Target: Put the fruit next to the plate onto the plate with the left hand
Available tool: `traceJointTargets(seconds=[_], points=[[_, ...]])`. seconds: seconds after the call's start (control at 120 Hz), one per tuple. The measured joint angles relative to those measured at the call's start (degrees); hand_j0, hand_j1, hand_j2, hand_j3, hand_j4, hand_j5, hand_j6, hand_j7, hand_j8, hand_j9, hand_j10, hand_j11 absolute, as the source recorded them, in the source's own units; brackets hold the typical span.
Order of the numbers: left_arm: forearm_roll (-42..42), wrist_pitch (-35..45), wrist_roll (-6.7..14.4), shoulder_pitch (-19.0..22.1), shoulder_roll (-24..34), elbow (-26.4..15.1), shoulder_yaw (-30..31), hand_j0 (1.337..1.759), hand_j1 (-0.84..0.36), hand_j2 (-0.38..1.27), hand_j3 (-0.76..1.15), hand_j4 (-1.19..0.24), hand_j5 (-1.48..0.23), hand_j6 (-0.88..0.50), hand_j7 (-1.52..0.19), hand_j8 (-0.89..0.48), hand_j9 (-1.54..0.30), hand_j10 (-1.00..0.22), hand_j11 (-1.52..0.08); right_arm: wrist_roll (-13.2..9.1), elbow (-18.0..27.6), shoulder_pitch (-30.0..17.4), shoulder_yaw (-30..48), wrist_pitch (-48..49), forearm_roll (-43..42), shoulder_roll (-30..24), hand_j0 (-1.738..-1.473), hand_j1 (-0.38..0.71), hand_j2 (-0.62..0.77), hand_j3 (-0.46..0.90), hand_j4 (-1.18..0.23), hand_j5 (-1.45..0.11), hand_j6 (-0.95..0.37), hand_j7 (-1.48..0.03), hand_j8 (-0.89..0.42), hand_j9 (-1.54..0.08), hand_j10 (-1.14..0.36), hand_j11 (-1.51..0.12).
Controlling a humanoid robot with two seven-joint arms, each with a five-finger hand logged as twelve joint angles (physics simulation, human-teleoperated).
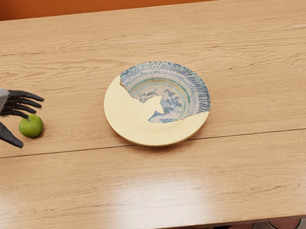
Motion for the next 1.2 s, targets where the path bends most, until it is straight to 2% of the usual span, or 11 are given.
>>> traceJointTargets(seconds=[0.225,0.342,0.425,0.533,0.7,0.783,0.933,1.2], points=[[4.72,14.13,0.31,0.1,-0.44,-2.37,0.87,1.658,0.06,0.05,0.0,-0.25,-0.32,-0.25,-0.32,-0.25,-0.32,-0.25,-0.32,0.0,0.01,0.0,0.0,0.0,0.0,0.0,-1.658,-0.3,-0.01,0.0,-0.04,-0.05,-0.04,-0.05,-0.04,-0.05,-0.04,-0.05],[7.91,20.66,2.48,-0.53,-1.88,-1.52,3.19,1.658,0.06,0.05,0.0,-0.25,-0.32,-0.25,-0.32,-0.25,-0.32,-0.25,-0.32,0.0,-0.01,0.0,0.0,0.0,0.0,0.0,-1.658,-0.3,-0.01,0.0,-0.04,-0.05,-0.04,-0.05,-0.04,-0.05,-0.04,-0.05],[10.23,24.96,5.4,-2.16,-5.67,-0.08,5.12,1.658,0.06,0.05,0.0,-0.25,-0.32,-0.25,-0.32,-0.25,-0.32,-0.25,-0.32,0.0,0.0,-0.01,0.0,0.0,0.0,0.0,-1.658,-0.3,-0.01,0.0,-0.04,-0.05,-0.04,-0.05,-0.04,-0.05,-0.04,-0.05],[12.76,32.8,10.81,-9.05,-9.03,0.91,12.49,1.658,0.06,0.05,0.0,-0.25,-0.32,-0.25,-0.32,-0.25,-0.32,-0.25,-0.32,0.0,-0.01,-0.01,0.0,0.0,0.0,0.0,-1.658,-0.3,-0.01,0.0,-0.04,-0.05,-0.04,-0.05,-0.04,-0.05,-0.04,-0.05],[13.99,38.55,19.05,-12.42,-13.74,1.4,21.67,1.658,0.06,0.05,0.0,-0.25,-0.32,-0.25,-0.32,-0.25,-0.32,-0.25,-0.32,0.0,-0.02,-0.02,0.0,0.0,0.0,0.0,-1.658,-0.3,-0.01,0.0,-0.04,-0.05,-0.04,-0.05,-0.04,-0.05,-0.04,-0.05],[14.12,39.37,21.56,-12.64,-15.44,1.72,24.68,1.658,0.06,0.05,0.0,-0.25,-0.32,-0.25,-0.32,-0.25,-0.32,-0.25,-0.32,0.0,-0.02,-0.01,0.0,0.0,0.0,0.0,-1.658,-0.3,-0.01,0.0,-0.04,-0.05,-0.04,-0.05,-0.04,-0.05,-0.04,-0.05],[14.3,40.09,23.13,-13.54,-18.28,2.6,26.94,1.658,0.06,0.05,0.0,-0.25,-0.32,-0.25,-0.32,-0.25,-0.32,-0.25,-0.32,0.0,-0.03,-0.02,0.0,0.0,0.0,0.0,-1.658,-0.3,-0.01,0.0,-0.04,-0.05,-0.04,-0.05,-0.04,-0.05,-0.04,-0.05],[14.53,42.65,23.57,-14.12,-21.33,2.85,27.58,1.658,0.06,0.05,0.0,-0.25,-0.32,-0.25,-0.32,-0.25,-0.32,-0.25,-0.32,0.0,-0.02,-0.01,0.0,0.0,0.0,0.0,-1.658,-0.3,-0.01,0.0,-0.04,-0.05,-0.04,-0.05,-0.04,-0.05,-0.04,-0.05]])
